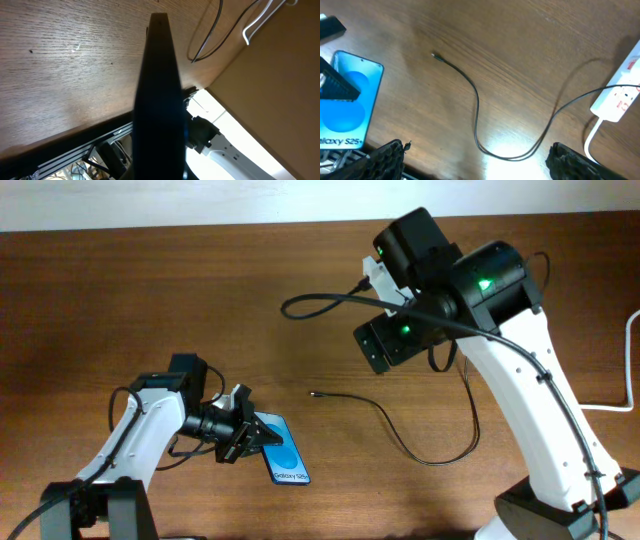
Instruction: Plug charger to phone and switch on socket
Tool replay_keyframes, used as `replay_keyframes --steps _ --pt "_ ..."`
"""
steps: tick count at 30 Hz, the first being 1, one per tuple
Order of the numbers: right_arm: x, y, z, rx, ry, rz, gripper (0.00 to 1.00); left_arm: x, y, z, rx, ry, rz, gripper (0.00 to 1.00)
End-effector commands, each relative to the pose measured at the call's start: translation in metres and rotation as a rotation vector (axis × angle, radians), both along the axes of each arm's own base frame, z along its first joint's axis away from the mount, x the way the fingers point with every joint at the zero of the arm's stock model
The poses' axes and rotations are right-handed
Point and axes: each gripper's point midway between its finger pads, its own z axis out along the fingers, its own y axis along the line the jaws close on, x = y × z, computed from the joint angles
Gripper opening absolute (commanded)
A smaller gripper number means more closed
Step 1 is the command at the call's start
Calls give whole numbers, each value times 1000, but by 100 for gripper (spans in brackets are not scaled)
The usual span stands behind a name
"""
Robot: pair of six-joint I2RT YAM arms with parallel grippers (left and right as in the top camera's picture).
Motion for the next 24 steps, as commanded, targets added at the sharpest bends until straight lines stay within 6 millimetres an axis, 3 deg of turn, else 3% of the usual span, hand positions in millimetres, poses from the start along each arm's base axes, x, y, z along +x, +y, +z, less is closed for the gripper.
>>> replay_keyframes --steps 1,6,14,17,20,24 --pt "-7 -9 -9 -35 29 -17 98 2 -2 5 -32 -14 0 0" --pt "-1 -5 -37 -54 64 -17 98 2 -2 5 -32 -15 0 0" --pt "29 11 -57 -32 25 -17 98 2 -2 5 -32 -15 0 0" --pt "34 15 -77 -57 70 -16 98 2 -2 5 -32 -15 0 0" --pt "35 15 -110 -110 150 14 98 3 -2 5 -30 -19 -1 0" --pt "36 16 -142 -134 191 23 98 12 7 -8 51 -78 -13 0"
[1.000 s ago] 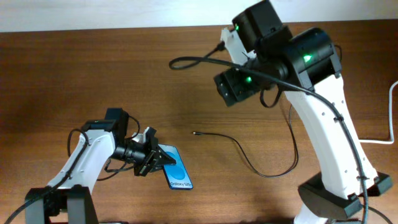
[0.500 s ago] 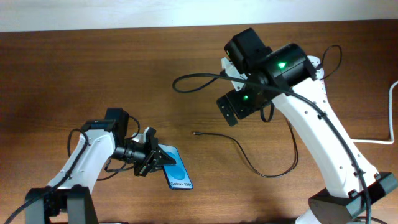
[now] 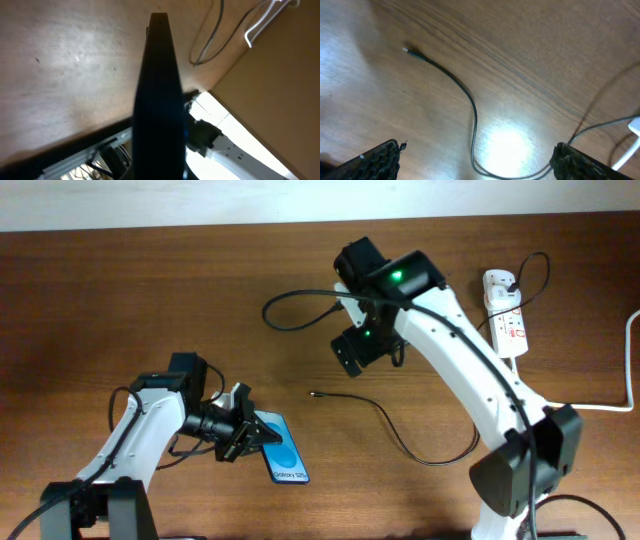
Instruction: Plug charger to phone and switch on socket
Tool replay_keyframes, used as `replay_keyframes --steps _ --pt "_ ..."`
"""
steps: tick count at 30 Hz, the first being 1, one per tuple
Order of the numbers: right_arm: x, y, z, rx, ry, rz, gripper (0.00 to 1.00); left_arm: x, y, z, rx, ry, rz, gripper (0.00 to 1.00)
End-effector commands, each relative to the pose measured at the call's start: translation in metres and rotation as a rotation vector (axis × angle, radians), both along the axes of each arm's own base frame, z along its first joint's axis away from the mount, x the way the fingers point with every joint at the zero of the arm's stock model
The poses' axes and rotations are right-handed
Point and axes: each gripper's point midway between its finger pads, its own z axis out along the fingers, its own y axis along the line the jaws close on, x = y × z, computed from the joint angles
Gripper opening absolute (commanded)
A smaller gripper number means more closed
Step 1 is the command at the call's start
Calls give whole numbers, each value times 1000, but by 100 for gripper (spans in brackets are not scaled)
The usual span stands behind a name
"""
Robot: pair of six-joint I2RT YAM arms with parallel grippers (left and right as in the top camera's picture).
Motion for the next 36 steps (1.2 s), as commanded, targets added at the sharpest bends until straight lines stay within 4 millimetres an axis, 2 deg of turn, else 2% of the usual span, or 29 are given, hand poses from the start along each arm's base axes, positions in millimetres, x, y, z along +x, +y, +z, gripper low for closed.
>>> replay_keyframes --steps 1,4,6,9,13,15,21,28,36 --pt "-1 -2 -23 -21 25 12 98 12 6 -6 38 -77 -10 0" --pt "-1 -2 -38 -19 34 12 98 25 10 -12 75 -146 -12 0" --pt "1 0 -48 -16 27 13 98 29 22 -22 160 -162 -12 0" --pt "-1 -1 -56 -17 32 13 98 35 36 -23 174 -150 48 0" --pt "-13 32 -53 160 88 233 98 45 64 -23 182 -138 161 0" --pt "-13 35 -54 172 84 303 98 44 69 -23 183 -126 180 0" --pt "-13 36 -56 171 77 398 98 44 69 -23 184 -126 180 0" --pt "-14 36 -82 150 141 392 98 43 72 -26 209 -120 177 0" --pt "-14 37 -83 156 147 397 98 43 72 -26 209 -120 177 0"
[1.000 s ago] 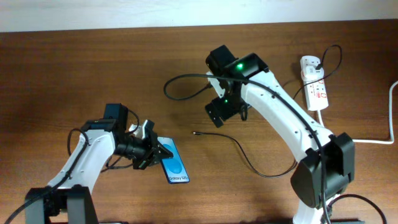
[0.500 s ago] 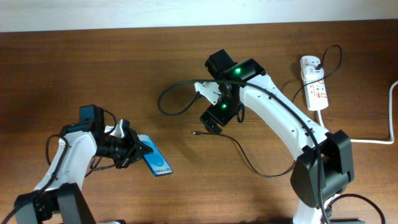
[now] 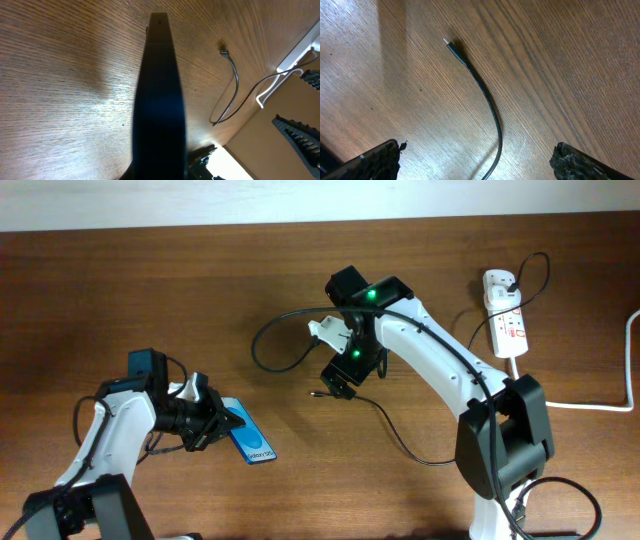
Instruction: Plug charger to phone and switch on socket
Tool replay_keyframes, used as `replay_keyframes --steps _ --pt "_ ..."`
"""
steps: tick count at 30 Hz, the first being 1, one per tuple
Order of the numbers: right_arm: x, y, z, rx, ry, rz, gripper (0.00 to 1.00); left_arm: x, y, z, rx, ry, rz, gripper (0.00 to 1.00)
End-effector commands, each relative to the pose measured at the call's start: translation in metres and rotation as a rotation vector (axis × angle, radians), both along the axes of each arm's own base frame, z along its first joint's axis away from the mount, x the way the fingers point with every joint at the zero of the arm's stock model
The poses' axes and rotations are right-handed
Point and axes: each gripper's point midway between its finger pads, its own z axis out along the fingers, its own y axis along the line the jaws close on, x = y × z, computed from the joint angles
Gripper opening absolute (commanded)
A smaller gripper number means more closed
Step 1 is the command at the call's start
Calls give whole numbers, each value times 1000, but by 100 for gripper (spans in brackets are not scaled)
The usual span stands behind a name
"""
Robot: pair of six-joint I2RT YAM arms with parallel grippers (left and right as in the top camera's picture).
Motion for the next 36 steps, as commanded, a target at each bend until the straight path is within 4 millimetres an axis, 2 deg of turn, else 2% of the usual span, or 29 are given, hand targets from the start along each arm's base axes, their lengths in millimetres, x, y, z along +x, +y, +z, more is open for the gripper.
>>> replay_keyframes --steps 1,4,8,12,14,16,23,27,29,30,32,34,36 --pt "-4 2 -6 11 23 15 98 2 0 2 -10 -7 1 0" --pt "-13 3 -13 32 50 74 98 2 0 2 -10 -7 1 0" --pt "-18 1 -42 36 48 80 98 2 0 2 -10 -7 1 0" --pt "-34 18 -56 168 92 155 98 2 0 2 -10 -7 1 0" --pt "-31 23 -61 198 66 168 99 2 0 2 -10 -7 1 0" --pt "-27 24 -67 208 42 171 92 1 0 2 -10 -6 1 0" --pt "-27 25 -73 208 43 173 85 1 0 2 -11 -4 1 1" --pt "-44 29 -105 163 123 197 81 1 0 2 -11 -4 1 1" --pt "-56 33 -125 122 160 228 72 1 0 2 -7 -3 1 1" --pt "-58 31 -136 74 153 248 61 1 0 2 -7 -3 1 2" --pt "-61 24 -154 -33 133 283 51 1 0 2 -7 -3 1 3" --pt "-61 17 -163 -108 113 307 43 1 0 2 -7 -3 1 3" --pt "-50 9 -165 -174 70 252 43 1 0 2 -7 -3 1 3"
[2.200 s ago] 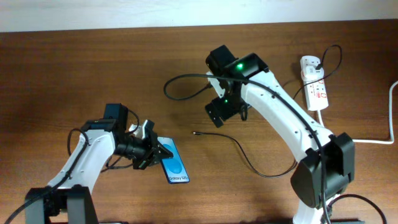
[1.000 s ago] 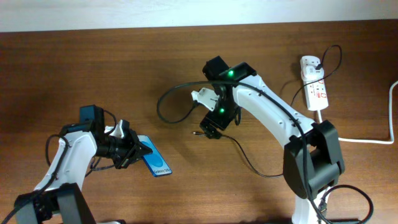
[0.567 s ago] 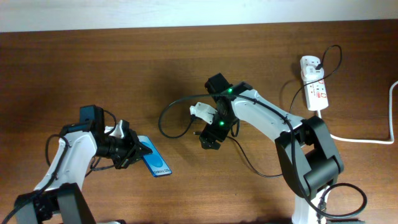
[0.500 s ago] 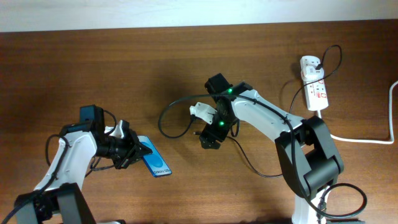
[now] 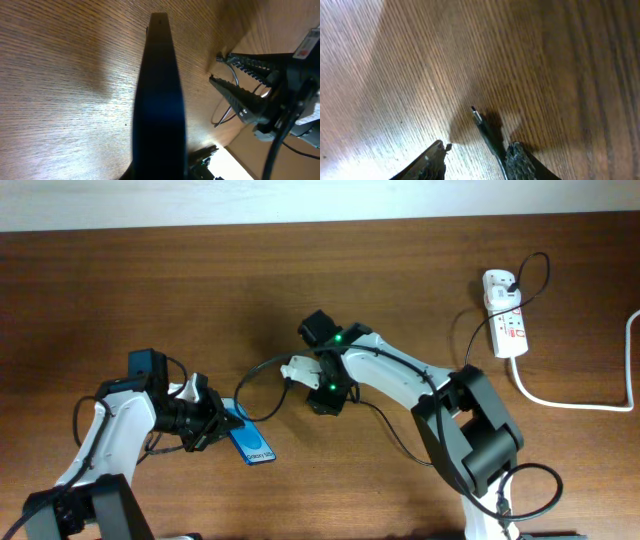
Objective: Plug charger to phone and switch on socket
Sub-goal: 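Lower the right gripper and pinch the cable just behind the USB-C plug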
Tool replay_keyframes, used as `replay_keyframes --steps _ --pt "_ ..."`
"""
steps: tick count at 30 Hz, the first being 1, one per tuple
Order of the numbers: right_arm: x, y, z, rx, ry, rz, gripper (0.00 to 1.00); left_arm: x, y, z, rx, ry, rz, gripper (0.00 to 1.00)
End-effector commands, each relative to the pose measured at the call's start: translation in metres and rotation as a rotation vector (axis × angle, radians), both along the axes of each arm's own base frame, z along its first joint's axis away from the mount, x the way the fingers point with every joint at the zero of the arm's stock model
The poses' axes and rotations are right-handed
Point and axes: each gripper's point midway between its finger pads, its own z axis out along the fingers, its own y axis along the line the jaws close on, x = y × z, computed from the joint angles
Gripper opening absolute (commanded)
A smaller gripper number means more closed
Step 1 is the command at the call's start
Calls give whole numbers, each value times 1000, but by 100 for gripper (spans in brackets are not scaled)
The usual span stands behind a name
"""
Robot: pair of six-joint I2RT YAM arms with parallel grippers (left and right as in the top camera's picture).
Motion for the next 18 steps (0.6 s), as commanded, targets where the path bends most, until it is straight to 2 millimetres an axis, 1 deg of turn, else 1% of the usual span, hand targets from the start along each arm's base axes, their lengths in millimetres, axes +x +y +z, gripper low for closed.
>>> replay_keyframes --steps 1,4,7,9,11,12,13,14,16,18 --pt "-21 -48 -70 -283 50 -64 41 2 -1 3 -18 -8 1 3" --pt "-19 -49 -74 -286 46 -69 37 2 -1 3 -18 -9 1 3" --pt "-21 -52 -86 -299 61 -70 37 1 -1 3 -18 -5 1 3" --pt "-24 -54 -91 -308 73 -68 34 0 -1 3 -19 -1 1 3" --pt "-28 -58 -98 -322 83 -66 28 0 -1 3 -19 -1 1 3" --pt "-29 -60 -102 -328 78 -66 22 0 -1 3 -19 -1 1 3" --pt "-33 -63 -109 -325 75 -66 21 0 -1 3 -19 0 1 3" --pt "-37 -65 -114 -323 73 -66 15 -1 -1 3 -20 4 1 3" --pt "-44 -70 -121 -322 78 -66 10 -1 -1 3 -20 3 1 4" --pt "-49 -67 -122 -301 101 -66 6 -1 -1 3 -20 3 1 4"
